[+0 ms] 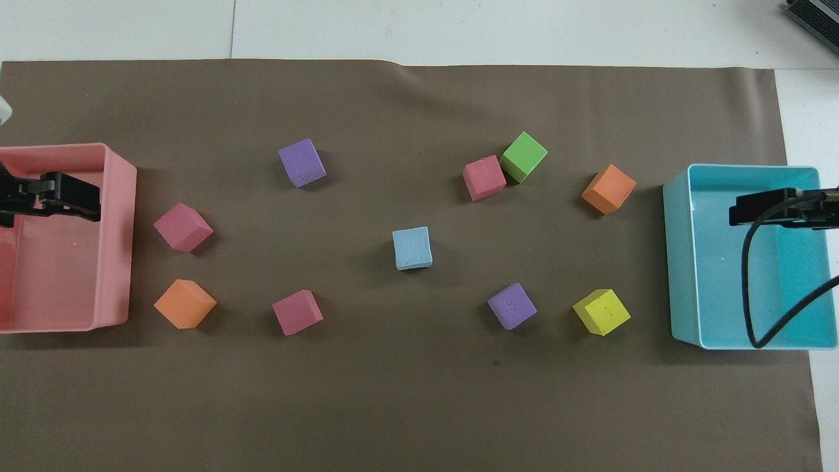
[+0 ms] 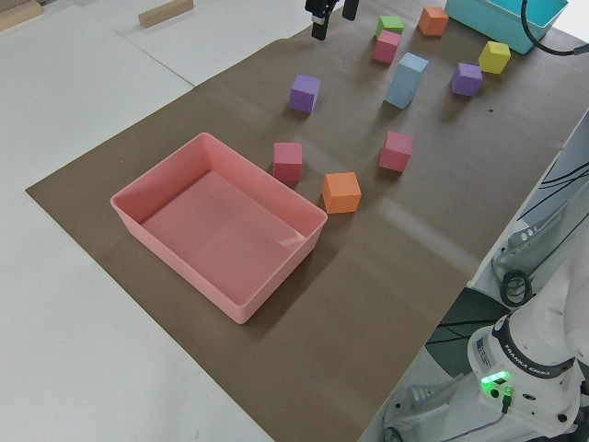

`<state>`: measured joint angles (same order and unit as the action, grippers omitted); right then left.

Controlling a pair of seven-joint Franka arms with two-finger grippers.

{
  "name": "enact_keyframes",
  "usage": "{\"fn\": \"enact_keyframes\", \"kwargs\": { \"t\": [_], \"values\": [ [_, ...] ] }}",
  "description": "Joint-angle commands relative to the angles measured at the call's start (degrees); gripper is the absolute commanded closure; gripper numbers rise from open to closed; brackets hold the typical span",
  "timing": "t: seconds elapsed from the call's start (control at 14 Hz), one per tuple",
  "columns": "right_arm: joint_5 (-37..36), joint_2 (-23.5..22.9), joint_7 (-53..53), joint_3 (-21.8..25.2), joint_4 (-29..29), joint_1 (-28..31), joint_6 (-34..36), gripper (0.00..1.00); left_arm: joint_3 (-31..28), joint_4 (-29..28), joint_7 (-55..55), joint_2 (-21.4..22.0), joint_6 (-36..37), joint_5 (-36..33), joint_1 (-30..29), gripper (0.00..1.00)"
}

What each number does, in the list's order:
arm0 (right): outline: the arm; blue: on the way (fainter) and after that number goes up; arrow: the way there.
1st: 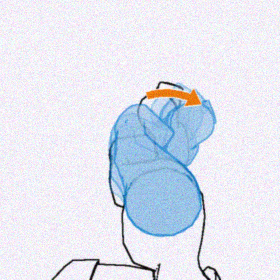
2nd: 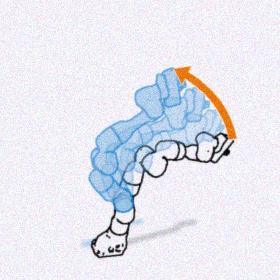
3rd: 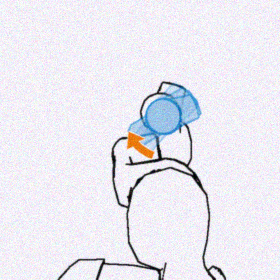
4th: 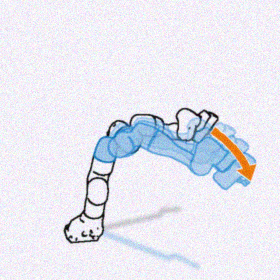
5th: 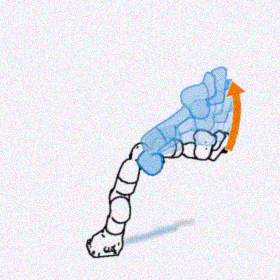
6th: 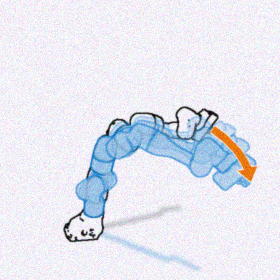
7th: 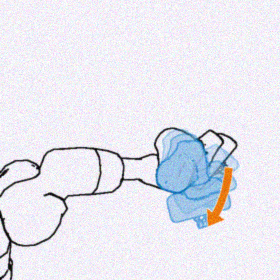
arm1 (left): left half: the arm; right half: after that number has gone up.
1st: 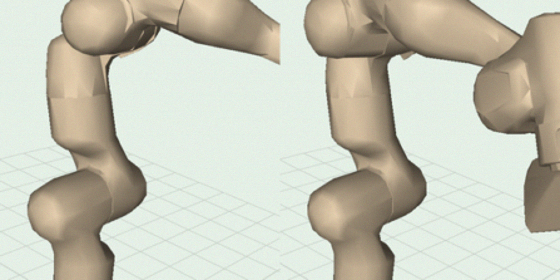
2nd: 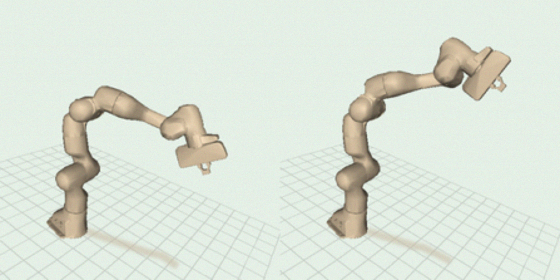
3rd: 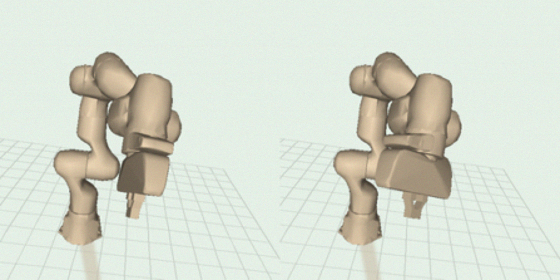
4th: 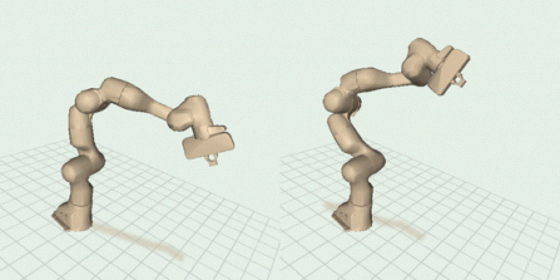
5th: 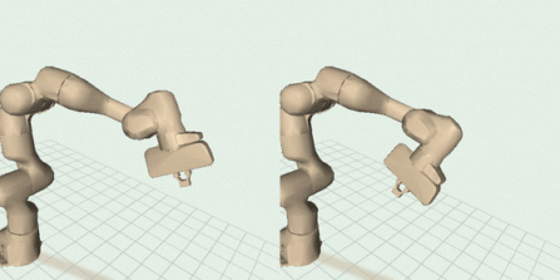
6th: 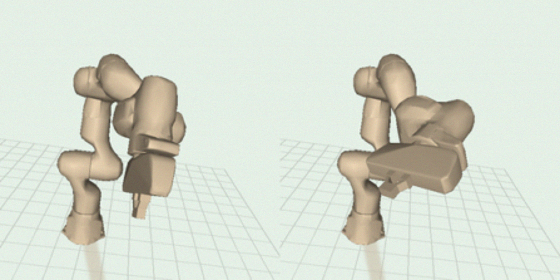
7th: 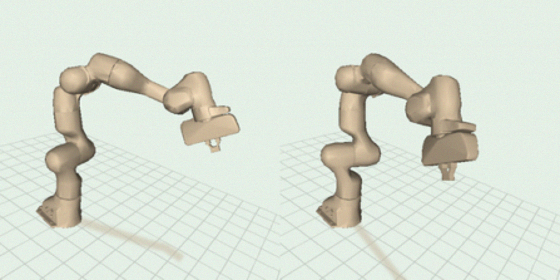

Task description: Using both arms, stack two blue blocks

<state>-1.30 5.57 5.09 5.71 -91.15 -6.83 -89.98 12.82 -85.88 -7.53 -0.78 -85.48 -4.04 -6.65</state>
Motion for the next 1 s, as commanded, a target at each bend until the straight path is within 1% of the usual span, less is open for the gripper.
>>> {"fn": "enact_keyframes", "kwargs": {
  "t": [0.0, 0.21, 0.36, 0.57, 0.93],
  "values": [
    [-1.1, 1.1, 0.4, 0.1, 0.4, 0.4, 4.6, 0.0, 0.4, -0.5, 0.8, 0.9, 0.7, 1.1, -0.9, 0.0],
    [-0.5, 2.0, 0.4, 0.4, 0.7, 0.4, 7.2, 0.0, 0.4, -0.5, 0.9, 0.9, 1.1, 1.1, -0.9, 0.0],
    [-0.7, 3.2, 0.4, 0.4, 0.0, 0.4, 6.6, 0.0, 0.4, -0.5, 1.0, 1.0, 1.1, 1.1, -0.8, 0.0],
    [-1.1, 3.4, 0.4, 0.4, -0.3, 0.3, 5.2, 0.0, 0.5, -0.5, 0.8, 1.0, 1.1, 1.2, -0.6, 0.0],
    [-0.4, 3.4, 0.4, 0.4, -0.3, 0.3, 5.6, 0.0, 0.5, -0.4, 0.8, 1.0, 1.0, 1.2, -0.6, 0.0]
  ]
}}
